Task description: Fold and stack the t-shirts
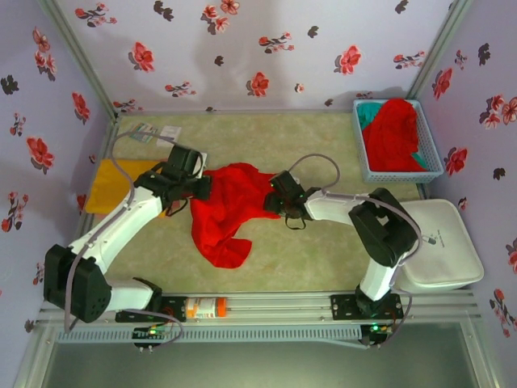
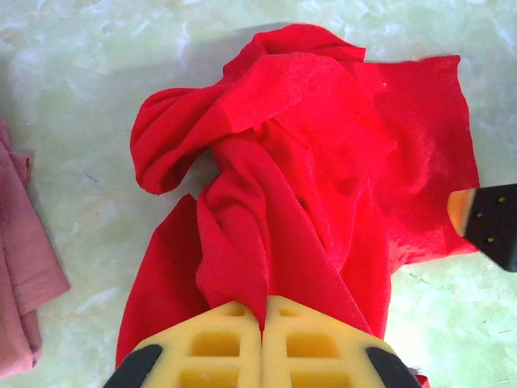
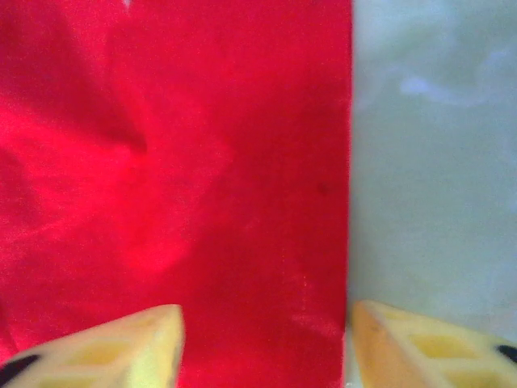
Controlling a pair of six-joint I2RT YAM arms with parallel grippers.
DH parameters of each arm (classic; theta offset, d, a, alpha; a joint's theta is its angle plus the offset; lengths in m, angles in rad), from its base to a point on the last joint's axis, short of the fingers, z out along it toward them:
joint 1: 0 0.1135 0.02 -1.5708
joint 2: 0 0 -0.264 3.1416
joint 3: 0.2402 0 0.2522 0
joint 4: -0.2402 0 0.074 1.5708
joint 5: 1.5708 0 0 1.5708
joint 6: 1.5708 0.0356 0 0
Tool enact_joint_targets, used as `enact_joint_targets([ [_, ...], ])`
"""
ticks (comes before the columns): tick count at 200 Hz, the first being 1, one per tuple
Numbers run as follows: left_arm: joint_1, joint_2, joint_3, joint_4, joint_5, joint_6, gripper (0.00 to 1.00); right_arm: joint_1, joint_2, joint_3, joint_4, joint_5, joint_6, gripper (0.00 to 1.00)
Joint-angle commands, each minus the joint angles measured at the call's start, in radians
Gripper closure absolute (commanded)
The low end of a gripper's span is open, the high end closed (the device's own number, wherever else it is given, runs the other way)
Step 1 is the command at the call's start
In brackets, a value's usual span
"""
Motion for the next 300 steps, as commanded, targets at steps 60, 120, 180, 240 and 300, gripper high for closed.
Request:
enact_joint_targets([
  [60, 0.014, -0.097, -0.027, -0.031, -0.064, 0.018, 0.99, -0.036, -0.194, -0.054, -0.012, 0.131, -0.044, 1.00],
  [120, 0.074, -0.116, -0.020, -0.041, -0.080, 0.002, 0.97, -0.168, -0.521, -0.176, -0.080, 0.267, -0.097, 1.00],
  [180, 0.079, -0.082, -0.027, -0.036, -0.076, -0.041, 0.86, -0.256, -0.639, -0.212, -0.136, 0.337, -0.138, 1.00],
  [240, 0.092, -0.094, -0.066, -0.062, -0.077, -0.060, 0.76, -0.338, -0.544, -0.095, -0.129, 0.280, -0.229, 1.00],
  [300, 0.092, -0.126, -0.166, -0.031, 0.004, -0.131, 0.63, -0.358, -0.198, 0.279, -0.147, 0.070, -0.307, 1.00],
])
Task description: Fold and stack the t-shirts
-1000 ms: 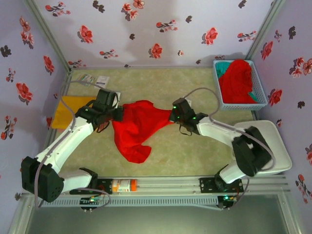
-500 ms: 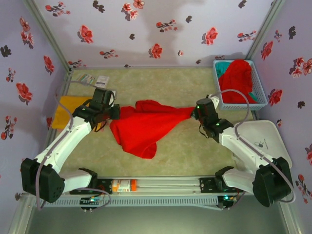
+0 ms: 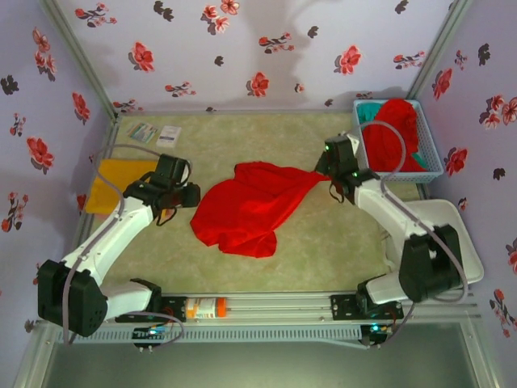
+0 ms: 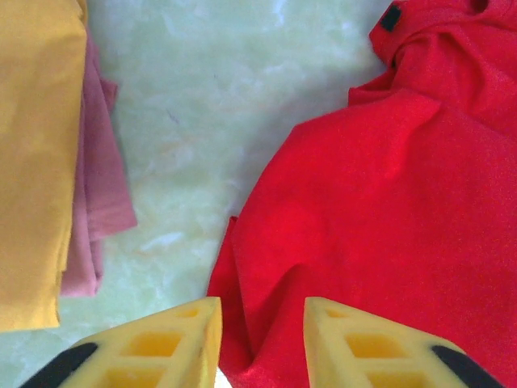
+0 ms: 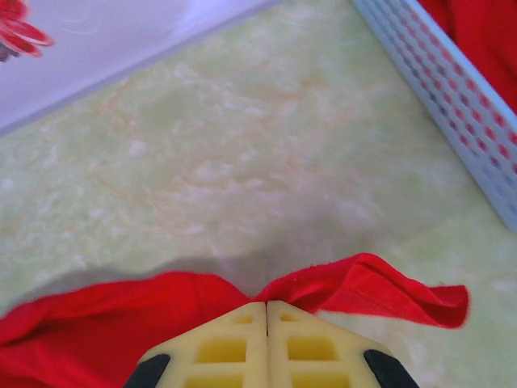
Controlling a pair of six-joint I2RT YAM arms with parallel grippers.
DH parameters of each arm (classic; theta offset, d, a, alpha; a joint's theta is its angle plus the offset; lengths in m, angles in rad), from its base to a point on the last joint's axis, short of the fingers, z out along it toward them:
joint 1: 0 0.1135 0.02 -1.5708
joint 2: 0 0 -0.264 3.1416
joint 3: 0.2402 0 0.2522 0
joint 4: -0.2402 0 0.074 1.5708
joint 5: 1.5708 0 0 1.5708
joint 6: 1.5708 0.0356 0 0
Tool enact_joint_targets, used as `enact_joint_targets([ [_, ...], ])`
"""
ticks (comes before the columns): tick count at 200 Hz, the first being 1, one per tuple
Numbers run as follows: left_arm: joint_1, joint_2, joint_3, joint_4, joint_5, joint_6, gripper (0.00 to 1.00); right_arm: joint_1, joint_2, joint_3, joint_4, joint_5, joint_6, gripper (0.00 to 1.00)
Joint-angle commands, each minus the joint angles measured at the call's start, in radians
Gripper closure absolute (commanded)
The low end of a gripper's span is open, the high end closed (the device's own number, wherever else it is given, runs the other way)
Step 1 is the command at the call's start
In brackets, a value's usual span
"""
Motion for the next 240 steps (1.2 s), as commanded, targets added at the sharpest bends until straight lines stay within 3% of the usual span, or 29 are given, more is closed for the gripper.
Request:
enact_joint_targets([
  [1, 0.008, -0.037, -0.049, 0.003, 0.053, -0.053, 0.63, -0.007, 0.133, 0.182, -0.015, -0.139, -0.049, 1.00],
  [31, 0.006, -0.055, -0.134, 0.068, 0.107, -0.107, 0.52, -0.006, 0.300, 0.370, -0.093, -0.245, -0.029, 0.86],
  [35, 0.005, -0.054, -0.144, 0.075, 0.112, -0.114, 0.51, -0.006, 0.309, 0.383, -0.102, -0.254, -0.031, 0.80],
  [50, 0.001, -0.051, -0.181, 0.102, 0.135, -0.136, 0.45, -0.005, 0.336, 0.403, -0.137, -0.274, -0.029, 0.32],
  [58, -0.006, -0.045, -0.199, 0.118, 0.146, -0.148, 0.41, -0.005, 0.334, 0.390, -0.146, -0.276, -0.029, 0.20],
  [67, -0.014, -0.036, -0.217, 0.137, 0.156, -0.157, 0.38, -0.003, 0.320, 0.356, -0.149, -0.281, -0.030, 0.16],
  [112, -0.028, 0.056, -0.235, 0.213, 0.213, -0.180, 0.36, 0.062, 0.131, 0.047, -0.119, -0.323, -0.049, 0.17],
  [151, -0.036, 0.139, -0.227, 0.283, 0.246, -0.204, 0.37, 0.263, -0.067, -0.217, -0.104, -0.342, -0.067, 0.26],
  [163, -0.036, 0.158, -0.227, 0.300, 0.245, -0.214, 0.42, 0.321, -0.101, -0.274, -0.080, -0.376, -0.053, 0.28],
  [185, -0.038, 0.185, -0.228, 0.333, 0.243, -0.224, 0.51, 0.410, -0.103, -0.343, -0.020, -0.385, -0.012, 0.31],
  [211, -0.037, 0.210, -0.211, 0.343, 0.243, -0.226, 0.58, 0.459, -0.028, -0.364, 0.057, -0.411, 0.040, 0.42],
  [240, -0.036, 0.217, -0.204, 0.346, 0.239, -0.224, 0.71, 0.519, 0.042, -0.364, 0.093, -0.384, 0.057, 0.48],
])
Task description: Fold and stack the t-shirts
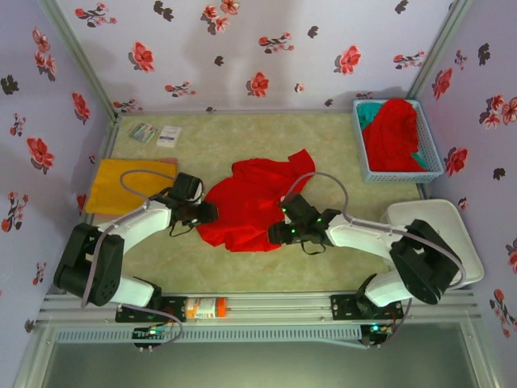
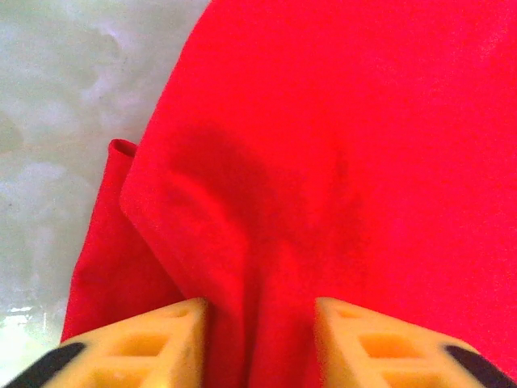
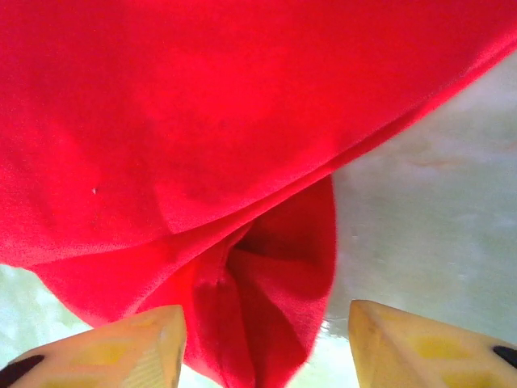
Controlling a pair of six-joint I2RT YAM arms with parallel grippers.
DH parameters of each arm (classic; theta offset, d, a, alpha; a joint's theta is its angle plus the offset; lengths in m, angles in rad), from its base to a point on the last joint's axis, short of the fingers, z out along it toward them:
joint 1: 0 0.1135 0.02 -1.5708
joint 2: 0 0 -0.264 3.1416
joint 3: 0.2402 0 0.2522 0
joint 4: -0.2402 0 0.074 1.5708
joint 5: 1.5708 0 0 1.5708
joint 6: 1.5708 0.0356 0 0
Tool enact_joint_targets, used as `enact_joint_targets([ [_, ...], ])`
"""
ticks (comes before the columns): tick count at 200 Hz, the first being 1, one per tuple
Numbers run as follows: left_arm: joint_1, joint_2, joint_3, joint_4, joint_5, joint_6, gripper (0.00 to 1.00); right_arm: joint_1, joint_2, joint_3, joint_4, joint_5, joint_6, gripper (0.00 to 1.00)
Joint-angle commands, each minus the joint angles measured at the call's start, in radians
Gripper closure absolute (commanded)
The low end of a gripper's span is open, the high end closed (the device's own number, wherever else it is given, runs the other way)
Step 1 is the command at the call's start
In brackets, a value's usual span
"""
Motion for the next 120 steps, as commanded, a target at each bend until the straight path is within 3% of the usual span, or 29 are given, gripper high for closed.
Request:
enact_joint_targets([
  [1, -0.005, 0.008, 0.024, 0.022, 0.007, 0.000, 0.72, 0.040, 0.045, -0.010, 0.079, 0.004, 0.042, 0.49],
  [33, -0.005, 0.011, 0.031, 0.006, -0.022, 0.009, 0.82, 0.056, 0.039, -0.029, 0.117, 0.042, 0.091, 0.75],
  [55, -0.004, -0.027, 0.024, -0.008, -0.082, 0.006, 0.89, 0.044, -0.020, -0.046, 0.047, 0.177, 0.125, 1.00],
  [89, 0.012, -0.109, -0.010, -0.022, -0.116, -0.014, 0.98, -0.097, -0.164, -0.083, -0.089, 0.221, 0.131, 1.00],
  [120, 0.011, -0.191, -0.076, -0.011, -0.094, -0.084, 1.00, -0.233, -0.340, -0.078, -0.295, 0.347, 0.179, 1.00],
])
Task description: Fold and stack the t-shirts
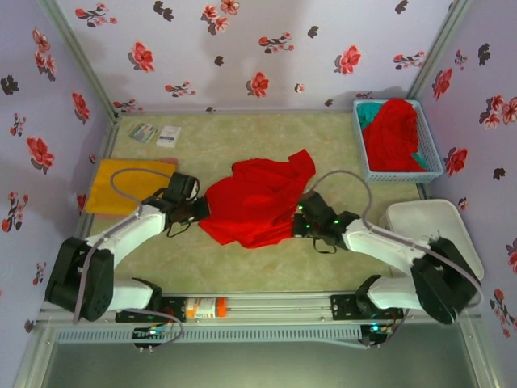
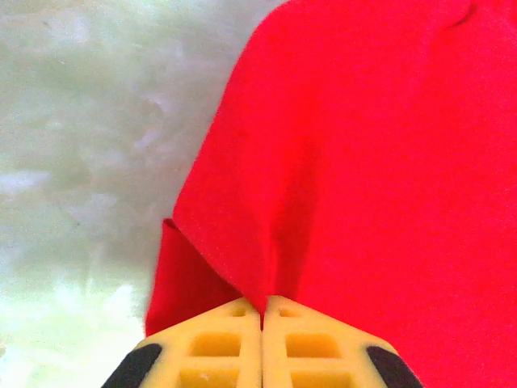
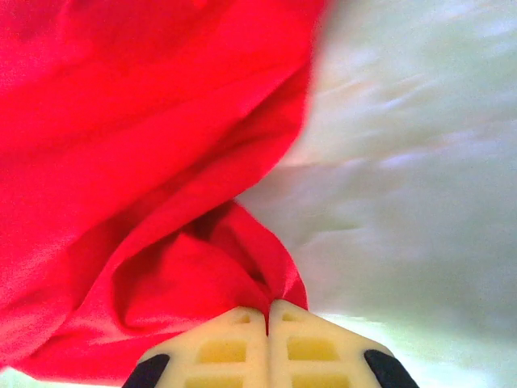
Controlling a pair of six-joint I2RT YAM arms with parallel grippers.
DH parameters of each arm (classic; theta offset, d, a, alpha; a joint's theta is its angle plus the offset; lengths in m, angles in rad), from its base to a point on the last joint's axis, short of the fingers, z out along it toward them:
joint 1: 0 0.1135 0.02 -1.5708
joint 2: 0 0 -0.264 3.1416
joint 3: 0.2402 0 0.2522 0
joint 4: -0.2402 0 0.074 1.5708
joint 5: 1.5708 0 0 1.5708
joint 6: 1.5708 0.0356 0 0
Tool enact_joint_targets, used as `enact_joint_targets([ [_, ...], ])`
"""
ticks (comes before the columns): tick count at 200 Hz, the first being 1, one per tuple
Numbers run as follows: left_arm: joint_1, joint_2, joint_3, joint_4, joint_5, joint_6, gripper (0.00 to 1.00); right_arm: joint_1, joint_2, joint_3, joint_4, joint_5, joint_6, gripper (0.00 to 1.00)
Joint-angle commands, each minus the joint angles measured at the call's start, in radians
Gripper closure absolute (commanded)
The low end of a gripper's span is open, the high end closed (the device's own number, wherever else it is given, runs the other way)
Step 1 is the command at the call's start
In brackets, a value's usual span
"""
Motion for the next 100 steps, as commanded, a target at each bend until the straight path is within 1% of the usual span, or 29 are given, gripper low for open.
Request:
enact_joint_targets([
  [1, 0.006, -0.065, -0.055, -0.008, -0.011, -0.067, 1.00, -0.084, -0.113, -0.001, -0.214, 0.156, 0.055, 1.00],
  [11, -0.005, -0.093, -0.079, 0.007, 0.010, -0.111, 1.00, -0.136, -0.161, 0.007, -0.280, 0.200, 0.071, 1.00],
  [23, -0.035, -0.122, -0.112, 0.051, 0.044, -0.196, 1.00, -0.208, -0.216, 0.008, -0.340, 0.232, 0.083, 1.00],
  [36, -0.095, -0.147, -0.147, 0.121, 0.058, -0.297, 1.00, -0.299, -0.268, 0.005, -0.376, 0.239, 0.084, 1.00],
  [50, -0.168, -0.153, -0.169, 0.181, 0.055, -0.374, 1.00, -0.378, -0.310, 0.009, -0.394, 0.244, 0.071, 1.00],
  [66, -0.240, -0.148, -0.174, 0.209, 0.029, -0.416, 1.00, -0.442, -0.332, 0.030, -0.409, 0.251, 0.056, 1.00],
  [69, -0.251, -0.144, -0.174, 0.213, 0.024, -0.416, 0.98, -0.451, -0.331, 0.036, -0.408, 0.248, 0.049, 1.00],
  [72, -0.261, -0.140, -0.174, 0.219, 0.022, -0.416, 0.95, -0.462, -0.331, 0.040, -0.406, 0.244, 0.043, 1.00],
  [75, -0.268, -0.136, -0.174, 0.223, 0.023, -0.414, 0.89, -0.468, -0.331, 0.042, -0.404, 0.242, 0.039, 1.00],
  [81, -0.279, -0.127, -0.171, 0.229, 0.028, -0.406, 0.64, -0.483, -0.326, 0.052, -0.403, 0.240, 0.032, 1.00],
  [87, -0.283, -0.117, -0.166, 0.229, 0.036, -0.391, 0.46, -0.497, -0.319, 0.062, -0.403, 0.238, 0.026, 1.00],
  [95, -0.282, -0.109, -0.151, 0.203, 0.038, -0.359, 0.32, -0.513, -0.305, 0.075, -0.402, 0.235, 0.018, 0.97],
  [100, -0.276, -0.106, -0.135, 0.177, 0.031, -0.335, 0.28, -0.523, -0.298, 0.080, -0.399, 0.231, 0.015, 0.93],
])
